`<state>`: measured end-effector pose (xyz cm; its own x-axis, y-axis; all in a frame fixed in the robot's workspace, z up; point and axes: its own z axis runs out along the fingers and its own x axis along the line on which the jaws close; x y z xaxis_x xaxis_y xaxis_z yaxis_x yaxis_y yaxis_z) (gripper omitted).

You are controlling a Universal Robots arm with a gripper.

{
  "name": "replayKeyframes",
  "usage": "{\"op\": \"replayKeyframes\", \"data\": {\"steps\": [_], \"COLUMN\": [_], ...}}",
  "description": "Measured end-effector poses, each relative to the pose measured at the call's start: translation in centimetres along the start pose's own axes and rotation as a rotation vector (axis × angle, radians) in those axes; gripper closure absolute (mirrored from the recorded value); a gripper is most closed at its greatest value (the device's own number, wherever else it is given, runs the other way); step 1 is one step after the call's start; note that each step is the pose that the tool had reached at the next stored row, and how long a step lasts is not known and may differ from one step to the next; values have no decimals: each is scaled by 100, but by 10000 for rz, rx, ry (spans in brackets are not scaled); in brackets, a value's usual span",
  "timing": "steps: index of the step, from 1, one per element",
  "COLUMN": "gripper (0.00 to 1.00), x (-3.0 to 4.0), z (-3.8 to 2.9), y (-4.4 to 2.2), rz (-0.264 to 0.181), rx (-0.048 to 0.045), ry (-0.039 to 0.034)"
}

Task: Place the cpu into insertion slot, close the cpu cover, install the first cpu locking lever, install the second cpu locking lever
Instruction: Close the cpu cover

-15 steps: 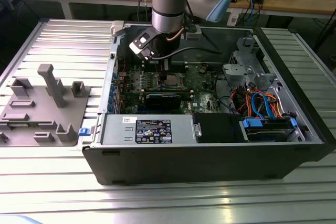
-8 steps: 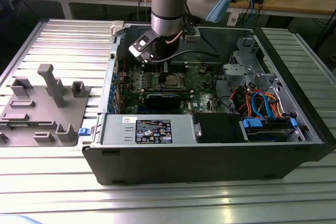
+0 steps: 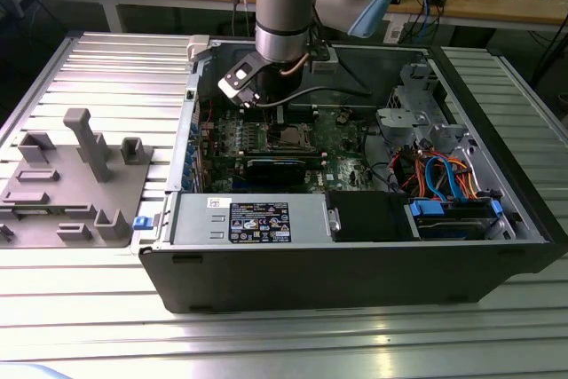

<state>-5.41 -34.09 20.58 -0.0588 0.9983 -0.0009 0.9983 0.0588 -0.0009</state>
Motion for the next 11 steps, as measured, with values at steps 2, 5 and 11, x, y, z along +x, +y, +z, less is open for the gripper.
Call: {"op": "replayKeyframes", "data": {"steps": [2, 5, 11], "gripper": [89, 89, 89], "x": [0, 9, 14], "z": [0, -21, -87], "y": [0, 1, 1], "rz": [-3, -16, -40], "rx": [1, -33, -114], "ry": [0, -2, -10]}}
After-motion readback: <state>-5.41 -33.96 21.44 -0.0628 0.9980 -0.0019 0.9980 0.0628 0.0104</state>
